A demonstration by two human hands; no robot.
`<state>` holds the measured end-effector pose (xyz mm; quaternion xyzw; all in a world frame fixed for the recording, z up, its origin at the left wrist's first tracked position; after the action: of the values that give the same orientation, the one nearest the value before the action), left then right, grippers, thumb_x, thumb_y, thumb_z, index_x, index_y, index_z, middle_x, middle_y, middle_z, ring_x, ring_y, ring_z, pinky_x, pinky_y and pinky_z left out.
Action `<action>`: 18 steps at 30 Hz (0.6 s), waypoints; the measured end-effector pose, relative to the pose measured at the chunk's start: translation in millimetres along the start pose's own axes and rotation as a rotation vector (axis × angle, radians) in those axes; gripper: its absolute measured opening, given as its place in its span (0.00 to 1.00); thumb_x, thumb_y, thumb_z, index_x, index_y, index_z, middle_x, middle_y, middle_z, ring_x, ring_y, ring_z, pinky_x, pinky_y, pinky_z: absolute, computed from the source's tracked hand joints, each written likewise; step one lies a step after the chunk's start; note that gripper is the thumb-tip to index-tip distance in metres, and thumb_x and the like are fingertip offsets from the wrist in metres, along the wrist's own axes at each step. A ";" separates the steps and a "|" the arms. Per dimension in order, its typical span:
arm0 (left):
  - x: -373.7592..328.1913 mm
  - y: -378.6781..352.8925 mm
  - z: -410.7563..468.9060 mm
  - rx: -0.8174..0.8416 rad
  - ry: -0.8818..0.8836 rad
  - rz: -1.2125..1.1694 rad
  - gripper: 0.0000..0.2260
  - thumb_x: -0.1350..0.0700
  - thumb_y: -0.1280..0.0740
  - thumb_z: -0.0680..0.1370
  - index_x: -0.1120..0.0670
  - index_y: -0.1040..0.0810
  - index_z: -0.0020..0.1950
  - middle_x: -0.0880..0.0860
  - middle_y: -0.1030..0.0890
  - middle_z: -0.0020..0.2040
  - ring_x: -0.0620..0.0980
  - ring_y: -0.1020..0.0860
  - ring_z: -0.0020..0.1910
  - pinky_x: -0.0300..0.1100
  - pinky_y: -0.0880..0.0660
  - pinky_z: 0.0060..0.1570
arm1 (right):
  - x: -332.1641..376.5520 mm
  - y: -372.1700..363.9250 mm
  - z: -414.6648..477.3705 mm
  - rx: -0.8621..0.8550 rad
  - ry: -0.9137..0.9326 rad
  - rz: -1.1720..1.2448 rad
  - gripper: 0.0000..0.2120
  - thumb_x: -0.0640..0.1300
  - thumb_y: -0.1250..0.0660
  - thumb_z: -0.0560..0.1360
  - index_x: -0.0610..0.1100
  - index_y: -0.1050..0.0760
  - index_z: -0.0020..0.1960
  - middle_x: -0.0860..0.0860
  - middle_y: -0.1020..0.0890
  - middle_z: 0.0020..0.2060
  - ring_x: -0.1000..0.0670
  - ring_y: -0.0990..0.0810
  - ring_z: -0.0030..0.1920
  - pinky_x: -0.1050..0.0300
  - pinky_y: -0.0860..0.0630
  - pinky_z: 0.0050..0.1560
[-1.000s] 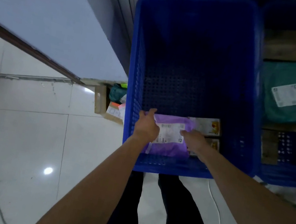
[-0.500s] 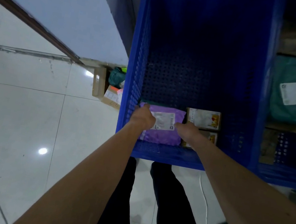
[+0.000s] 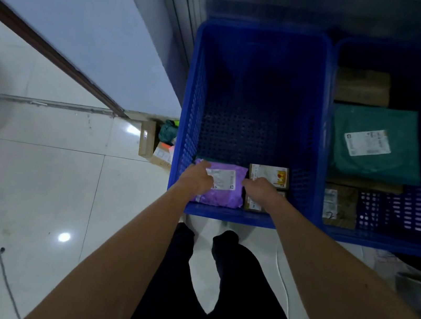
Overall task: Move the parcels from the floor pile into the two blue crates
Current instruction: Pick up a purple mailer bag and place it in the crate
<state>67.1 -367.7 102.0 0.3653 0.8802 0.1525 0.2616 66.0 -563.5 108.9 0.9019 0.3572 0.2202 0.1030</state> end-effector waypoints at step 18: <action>-5.0 101.2 -93.7 -0.106 -0.039 -0.354 0.09 0.55 0.35 0.80 0.55 0.22 0.58 0.56 0.21 0.52 0.53 0.22 0.46 0.44 0.25 0.42 | 92.9 -15.1 -72.8 -0.007 0.183 -0.186 0.17 0.51 0.42 0.82 0.43 0.36 0.38 0.48 0.32 0.34 0.47 0.32 0.35 0.54 0.35 0.37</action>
<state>73.5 -309.1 226.8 0.1932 0.9163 0.1430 0.3204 82.9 -486.4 198.0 0.8406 0.4464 0.2922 0.0933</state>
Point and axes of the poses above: each hand's wrist, its own z-axis towards the middle knuckle, its own y-axis out of the back of the hand, x = y × z, the point moved 8 cm from there along z, towards the middle knuckle
